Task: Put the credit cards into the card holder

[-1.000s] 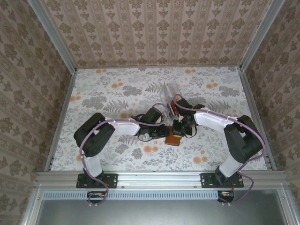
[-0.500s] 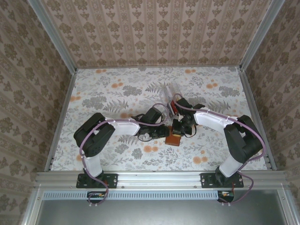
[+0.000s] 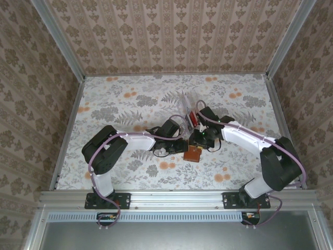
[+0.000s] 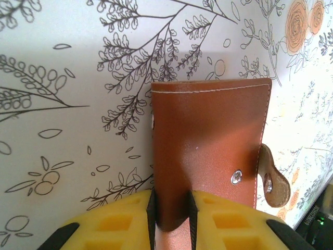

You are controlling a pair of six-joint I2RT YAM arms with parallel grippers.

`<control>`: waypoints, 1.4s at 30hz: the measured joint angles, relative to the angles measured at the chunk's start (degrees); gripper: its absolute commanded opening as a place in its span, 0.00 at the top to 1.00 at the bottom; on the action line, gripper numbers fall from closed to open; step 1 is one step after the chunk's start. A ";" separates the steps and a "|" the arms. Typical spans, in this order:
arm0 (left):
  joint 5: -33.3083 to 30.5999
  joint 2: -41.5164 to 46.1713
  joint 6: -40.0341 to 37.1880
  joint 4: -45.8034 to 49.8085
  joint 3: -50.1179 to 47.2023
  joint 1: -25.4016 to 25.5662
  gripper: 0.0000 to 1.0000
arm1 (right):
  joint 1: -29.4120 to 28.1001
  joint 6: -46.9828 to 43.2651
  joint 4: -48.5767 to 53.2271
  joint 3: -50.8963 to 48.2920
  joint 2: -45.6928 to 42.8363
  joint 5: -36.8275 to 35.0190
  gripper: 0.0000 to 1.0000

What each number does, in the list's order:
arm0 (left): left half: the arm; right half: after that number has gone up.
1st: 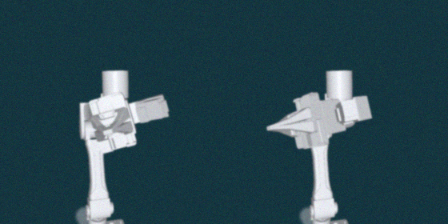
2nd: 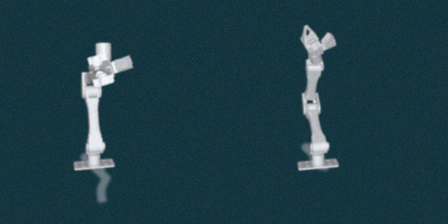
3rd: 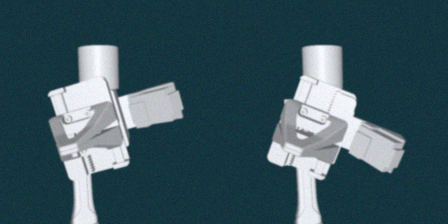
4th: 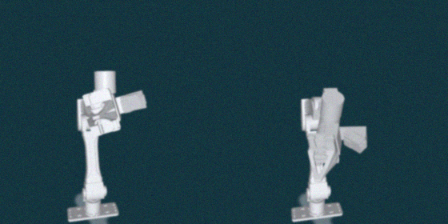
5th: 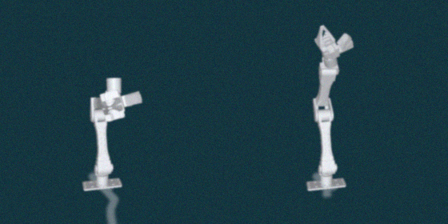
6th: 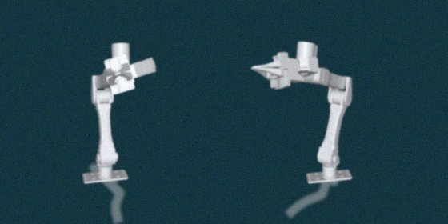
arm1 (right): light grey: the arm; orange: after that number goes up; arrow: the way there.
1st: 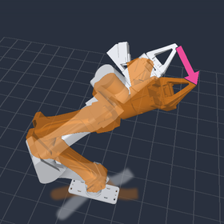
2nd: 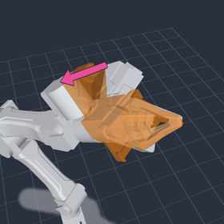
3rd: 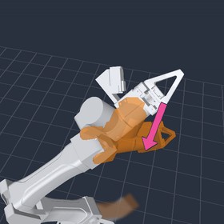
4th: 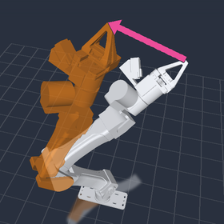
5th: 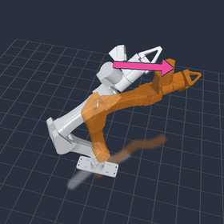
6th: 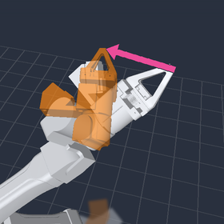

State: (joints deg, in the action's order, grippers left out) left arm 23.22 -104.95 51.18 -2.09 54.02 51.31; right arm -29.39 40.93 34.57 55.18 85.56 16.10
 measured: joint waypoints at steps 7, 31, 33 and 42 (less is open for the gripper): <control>0.11 -0.02 -0.02 -0.02 0.00 0.00 0.76 | 1.75 0.81 0.13 -4.02 -1.46 -3.26 0.80; 0.13 -0.02 -0.02 -0.02 0.00 0.00 0.75 | 2.78 -0.28 -5.77 -6.12 3.67 -0.39 0.87; 0.15 -0.02 -0.02 -0.02 0.00 0.00 0.75 | 2.78 -0.44 -5.86 -6.12 3.78 -0.09 0.87; 0.31 -0.11 0.00 -0.07 0.00 -0.02 0.76 | 2.75 -0.46 -6.21 -6.08 4.50 1.07 0.86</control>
State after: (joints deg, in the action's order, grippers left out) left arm 23.53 -105.06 51.18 -2.15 54.02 51.29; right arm -26.63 40.47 28.36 49.10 90.06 17.17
